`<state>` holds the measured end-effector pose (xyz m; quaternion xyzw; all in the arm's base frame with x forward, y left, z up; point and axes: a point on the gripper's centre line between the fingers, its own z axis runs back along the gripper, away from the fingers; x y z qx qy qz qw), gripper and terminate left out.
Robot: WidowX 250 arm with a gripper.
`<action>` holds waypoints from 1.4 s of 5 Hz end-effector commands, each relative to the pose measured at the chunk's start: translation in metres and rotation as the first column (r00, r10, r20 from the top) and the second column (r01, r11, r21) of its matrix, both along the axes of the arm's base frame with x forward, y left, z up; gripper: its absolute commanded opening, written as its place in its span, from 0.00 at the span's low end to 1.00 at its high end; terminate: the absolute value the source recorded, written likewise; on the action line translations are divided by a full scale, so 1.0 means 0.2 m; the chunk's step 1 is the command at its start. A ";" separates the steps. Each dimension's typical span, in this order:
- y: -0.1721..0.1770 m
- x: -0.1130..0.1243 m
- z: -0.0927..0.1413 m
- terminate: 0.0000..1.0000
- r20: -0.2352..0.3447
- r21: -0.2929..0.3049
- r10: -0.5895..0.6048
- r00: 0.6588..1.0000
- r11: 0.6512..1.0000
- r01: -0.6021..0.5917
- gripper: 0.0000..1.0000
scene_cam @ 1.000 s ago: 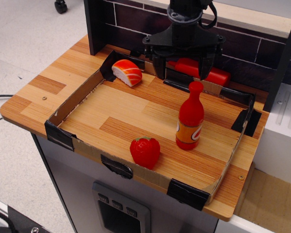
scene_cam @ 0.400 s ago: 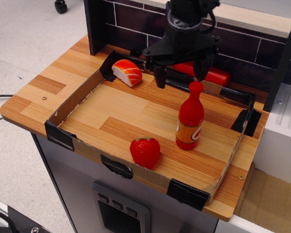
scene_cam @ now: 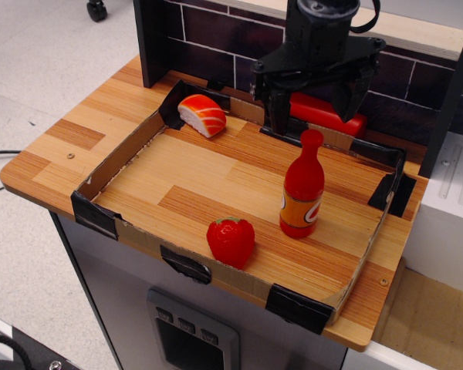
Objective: Topple hot sauce bottle
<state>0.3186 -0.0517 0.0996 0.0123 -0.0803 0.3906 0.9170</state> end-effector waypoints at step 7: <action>-0.08 -0.06 0.02 0.00 0.069 -0.024 -0.002 0.998 1.000 0.004 0.00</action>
